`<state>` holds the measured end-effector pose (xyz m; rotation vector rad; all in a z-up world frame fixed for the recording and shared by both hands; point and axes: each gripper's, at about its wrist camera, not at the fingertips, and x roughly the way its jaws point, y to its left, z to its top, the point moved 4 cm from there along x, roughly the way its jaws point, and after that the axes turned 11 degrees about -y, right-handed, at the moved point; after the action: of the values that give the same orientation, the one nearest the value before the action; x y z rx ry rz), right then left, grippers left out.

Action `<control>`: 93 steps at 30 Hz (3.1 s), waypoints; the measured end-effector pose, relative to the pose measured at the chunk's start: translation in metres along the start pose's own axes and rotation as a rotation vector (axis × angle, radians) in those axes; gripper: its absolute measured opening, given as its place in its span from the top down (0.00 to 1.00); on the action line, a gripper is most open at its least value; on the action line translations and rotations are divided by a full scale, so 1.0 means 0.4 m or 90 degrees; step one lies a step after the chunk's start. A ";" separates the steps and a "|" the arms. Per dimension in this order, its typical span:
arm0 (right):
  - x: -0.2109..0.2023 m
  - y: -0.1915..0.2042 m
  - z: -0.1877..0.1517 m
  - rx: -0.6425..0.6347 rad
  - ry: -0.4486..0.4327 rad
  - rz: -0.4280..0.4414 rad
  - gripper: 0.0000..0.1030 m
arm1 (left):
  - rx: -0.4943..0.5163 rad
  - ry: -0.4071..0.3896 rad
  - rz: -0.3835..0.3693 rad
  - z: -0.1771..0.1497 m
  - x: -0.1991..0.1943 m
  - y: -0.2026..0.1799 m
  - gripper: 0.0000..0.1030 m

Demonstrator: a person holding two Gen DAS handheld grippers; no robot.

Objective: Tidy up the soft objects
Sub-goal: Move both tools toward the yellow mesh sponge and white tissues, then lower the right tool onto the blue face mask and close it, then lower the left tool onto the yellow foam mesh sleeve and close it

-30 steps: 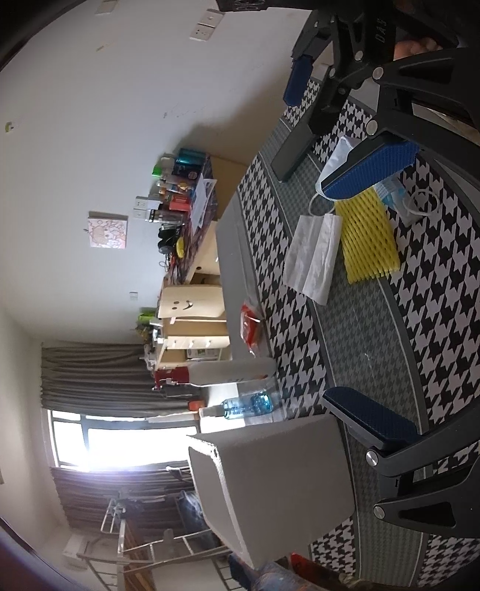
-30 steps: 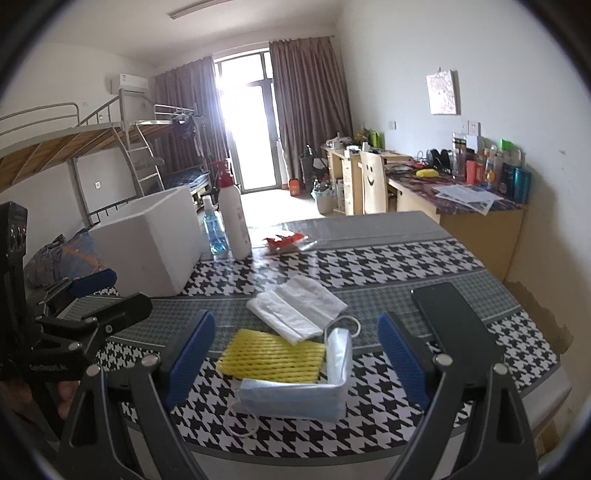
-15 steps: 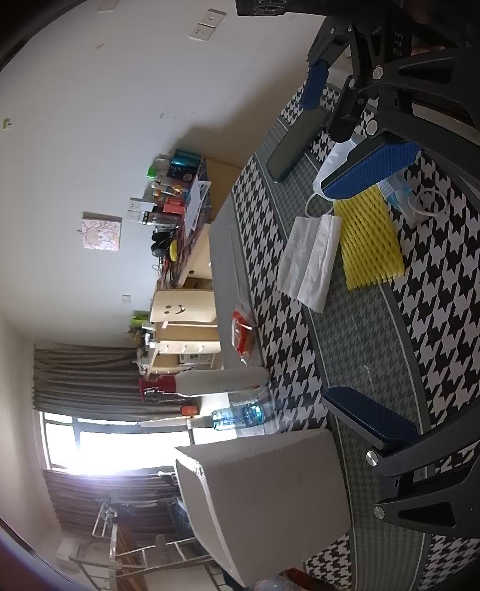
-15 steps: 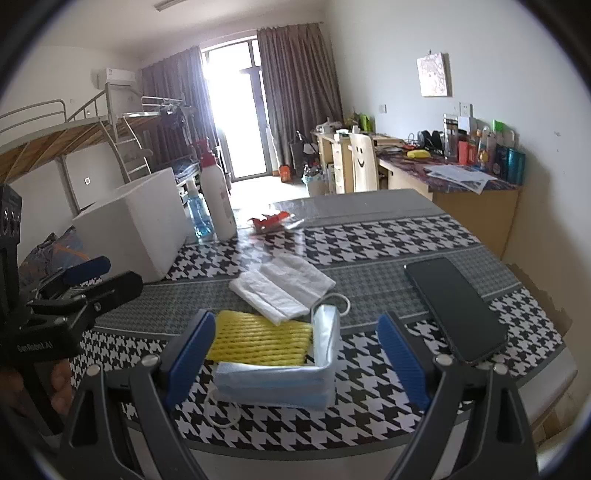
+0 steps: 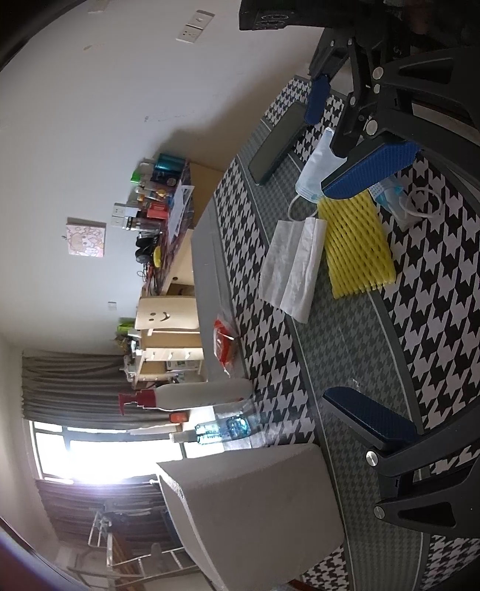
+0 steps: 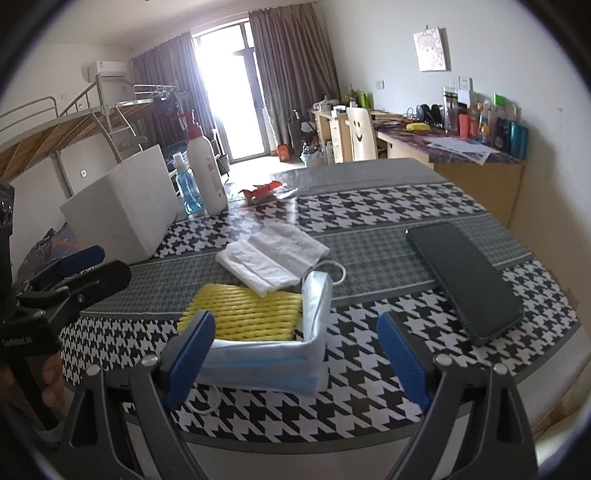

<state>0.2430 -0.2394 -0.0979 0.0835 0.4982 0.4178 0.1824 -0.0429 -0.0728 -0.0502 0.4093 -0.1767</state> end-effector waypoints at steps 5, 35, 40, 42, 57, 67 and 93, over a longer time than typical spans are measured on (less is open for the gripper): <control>0.008 -0.012 -0.009 0.015 0.016 0.017 0.21 | 0.004 0.012 -0.002 -0.006 0.014 -0.007 0.01; -0.003 -0.047 -0.047 0.046 0.054 0.038 0.77 | 0.026 0.085 -0.015 -0.053 0.098 -0.045 0.01; -0.021 -0.071 -0.039 0.052 0.044 0.016 0.78 | 0.023 0.111 -0.023 -0.063 0.125 -0.057 0.01; -0.028 -0.081 -0.037 0.051 0.039 0.006 0.78 | 0.019 0.122 -0.025 -0.069 0.134 -0.059 0.01; -0.052 -0.134 -0.042 0.059 0.030 -0.034 0.78 | 0.016 0.165 -0.031 -0.097 0.186 -0.072 0.04; -0.041 -0.147 -0.052 0.064 0.041 -0.032 0.78 | 0.012 0.196 -0.041 -0.123 0.218 -0.072 0.19; -0.053 -0.142 -0.058 0.071 0.033 -0.035 0.78 | 0.038 0.169 -0.112 -0.113 0.162 -0.121 0.74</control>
<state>0.2360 -0.3004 -0.1188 0.1658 0.5735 0.3389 0.2151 -0.1029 -0.1355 -0.0030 0.6653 -0.3718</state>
